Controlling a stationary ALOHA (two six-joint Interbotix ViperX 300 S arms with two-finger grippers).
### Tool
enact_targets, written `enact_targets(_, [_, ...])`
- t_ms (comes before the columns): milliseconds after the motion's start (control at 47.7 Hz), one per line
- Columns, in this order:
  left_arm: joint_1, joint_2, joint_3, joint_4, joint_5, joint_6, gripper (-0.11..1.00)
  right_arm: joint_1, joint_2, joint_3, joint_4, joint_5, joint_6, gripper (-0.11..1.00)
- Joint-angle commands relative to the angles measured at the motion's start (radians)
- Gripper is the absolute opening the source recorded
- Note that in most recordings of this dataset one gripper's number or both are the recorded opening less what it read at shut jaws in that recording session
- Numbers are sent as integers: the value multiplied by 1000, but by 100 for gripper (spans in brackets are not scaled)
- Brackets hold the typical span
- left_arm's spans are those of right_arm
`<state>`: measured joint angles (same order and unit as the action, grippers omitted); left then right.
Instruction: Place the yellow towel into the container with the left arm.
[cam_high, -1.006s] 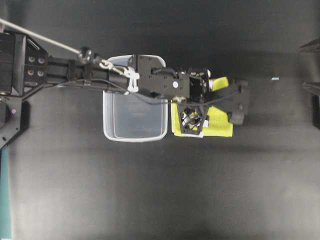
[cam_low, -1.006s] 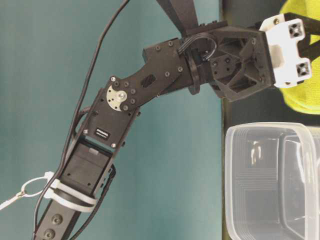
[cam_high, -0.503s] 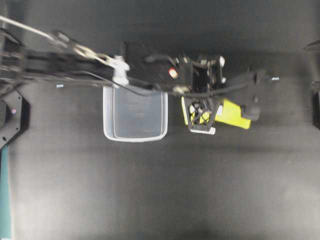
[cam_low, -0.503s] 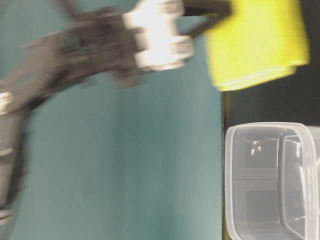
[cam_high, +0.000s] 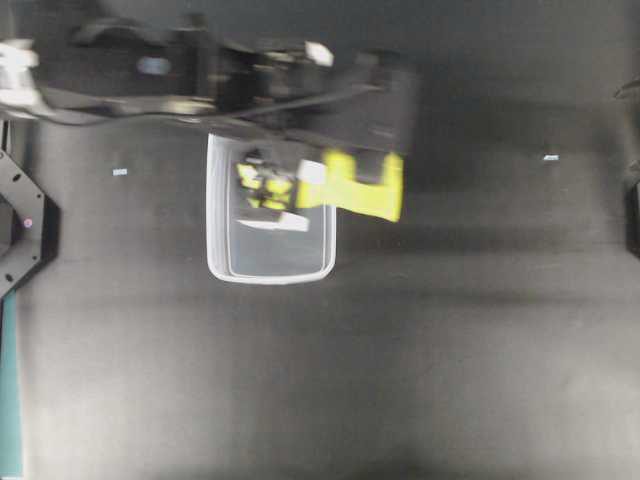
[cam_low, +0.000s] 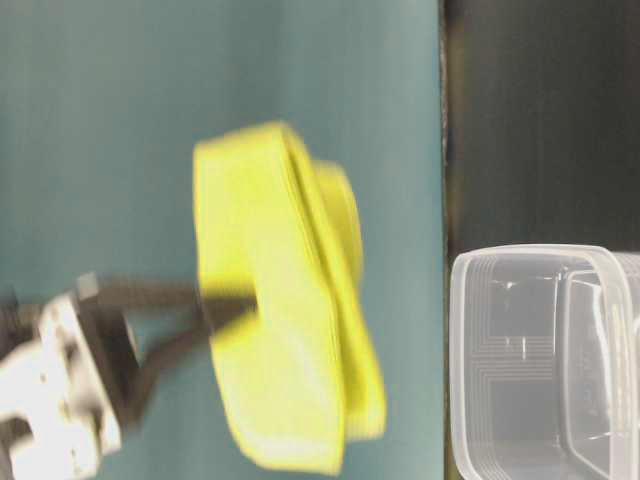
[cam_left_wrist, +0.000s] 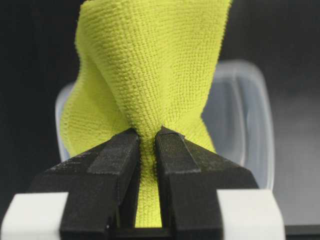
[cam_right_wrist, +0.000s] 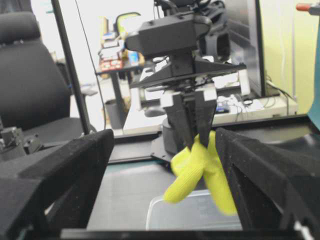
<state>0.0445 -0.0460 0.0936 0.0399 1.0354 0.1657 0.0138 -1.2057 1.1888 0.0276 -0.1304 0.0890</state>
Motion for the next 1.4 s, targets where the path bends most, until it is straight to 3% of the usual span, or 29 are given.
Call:
enact_targets(0, [2, -94, 100, 3, -34, 2, 7, 2, 6, -20, -2, -6, 3, 79])
enact_targets(126, [2, -143, 172, 5, -51, -8, 7, 2, 6, -20, 0, -5, 3, 79])
enact_targets(335, [5, -144, 186, 5, -63, -2, 7, 2, 12, -18, 0, -6, 3, 79])
enact_targets(964, [20, -66, 318, 5, -285, -2, 8, 2, 14, -18, 0, -12, 3, 77])
enact_targets(1027, [20, -60, 334, 5, -304, -3, 18, 2, 14, -18, 0, -12, 3, 77])
enact_targets(1237, [31, -54, 377, 3, -387, -21, 80, -2, 8, -20, 0, -3, 3, 77])
enact_targets(1321, [32, -66, 380, 5, -400, -37, 90, -6, 8, -20, 0, -3, 3, 76])
enact_targets(1384, [31, -94, 382, 5, -413, -51, 89, -6, 8, -20, 0, -2, 3, 76])
